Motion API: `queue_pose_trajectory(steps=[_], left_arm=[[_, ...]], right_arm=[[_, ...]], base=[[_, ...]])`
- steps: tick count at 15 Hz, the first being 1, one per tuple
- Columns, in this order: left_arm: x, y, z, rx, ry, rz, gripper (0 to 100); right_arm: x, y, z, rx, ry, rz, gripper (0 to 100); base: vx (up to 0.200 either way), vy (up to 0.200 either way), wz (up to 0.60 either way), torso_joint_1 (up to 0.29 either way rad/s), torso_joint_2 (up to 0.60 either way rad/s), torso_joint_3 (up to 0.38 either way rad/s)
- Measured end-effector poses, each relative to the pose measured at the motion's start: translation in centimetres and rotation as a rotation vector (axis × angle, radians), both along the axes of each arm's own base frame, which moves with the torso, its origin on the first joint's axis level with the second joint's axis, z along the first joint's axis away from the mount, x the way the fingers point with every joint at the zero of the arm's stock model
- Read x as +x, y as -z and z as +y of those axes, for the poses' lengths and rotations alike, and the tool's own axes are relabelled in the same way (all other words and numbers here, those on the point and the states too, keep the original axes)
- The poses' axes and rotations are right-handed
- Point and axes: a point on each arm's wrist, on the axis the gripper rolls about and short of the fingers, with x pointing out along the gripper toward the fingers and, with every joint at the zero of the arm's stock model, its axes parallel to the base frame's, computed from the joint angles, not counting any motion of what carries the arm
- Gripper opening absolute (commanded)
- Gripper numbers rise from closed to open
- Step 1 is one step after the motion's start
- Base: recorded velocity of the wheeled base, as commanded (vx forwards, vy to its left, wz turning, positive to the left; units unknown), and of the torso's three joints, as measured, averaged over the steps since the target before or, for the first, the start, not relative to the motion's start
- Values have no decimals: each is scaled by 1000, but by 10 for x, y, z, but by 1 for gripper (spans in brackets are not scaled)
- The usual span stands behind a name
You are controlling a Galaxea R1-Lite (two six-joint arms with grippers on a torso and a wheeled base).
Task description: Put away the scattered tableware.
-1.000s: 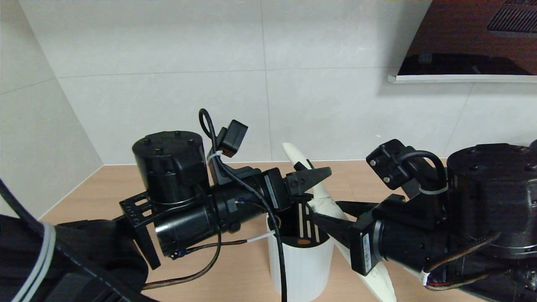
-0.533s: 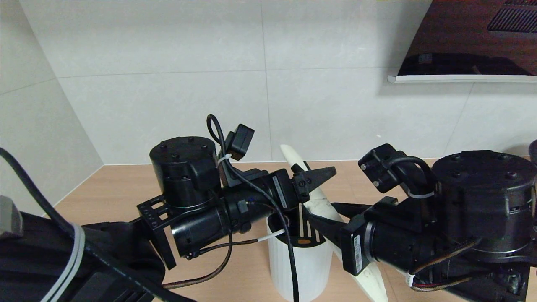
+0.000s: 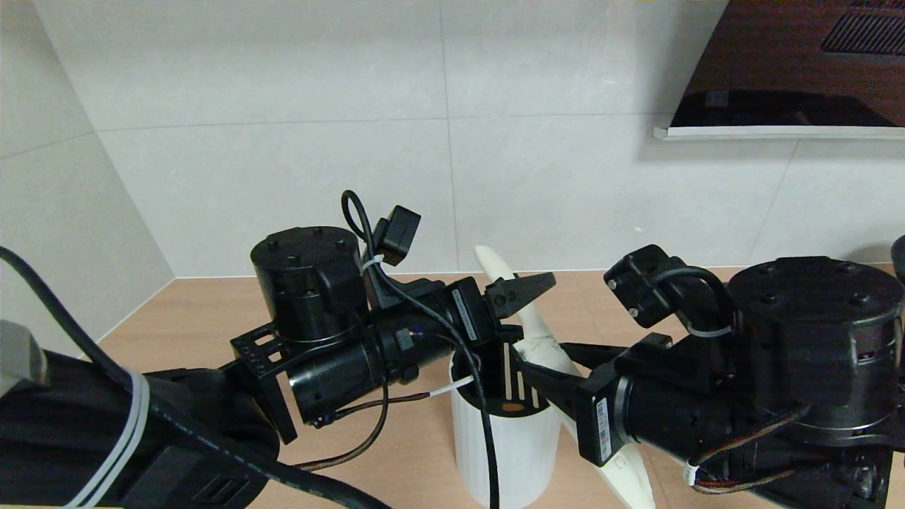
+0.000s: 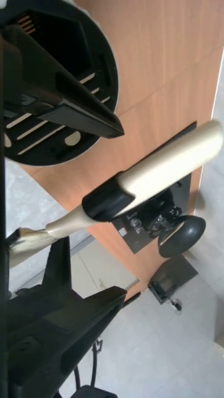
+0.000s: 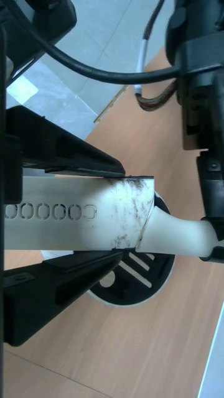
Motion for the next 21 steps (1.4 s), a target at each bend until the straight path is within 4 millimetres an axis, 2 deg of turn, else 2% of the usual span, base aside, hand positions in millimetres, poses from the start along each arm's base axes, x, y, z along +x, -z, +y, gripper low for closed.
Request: queue_pose_trajectory(steps=[9, 10, 21], left_arm=[[1, 5, -3, 11, 3, 13, 100], [1, 6, -3, 11, 2, 12, 0], [2, 5, -3, 6, 2, 7, 0]], right_arm=[[-5, 0, 3, 3, -20, 0, 0], [-5, 0, 3, 3, -20, 0, 0], [-1, -2, 6, 31, 28, -35, 0]], base=[[0, 0, 0, 0, 0, 0], [0, 0, 0, 0, 0, 0], [0, 0, 0, 0, 0, 0]])
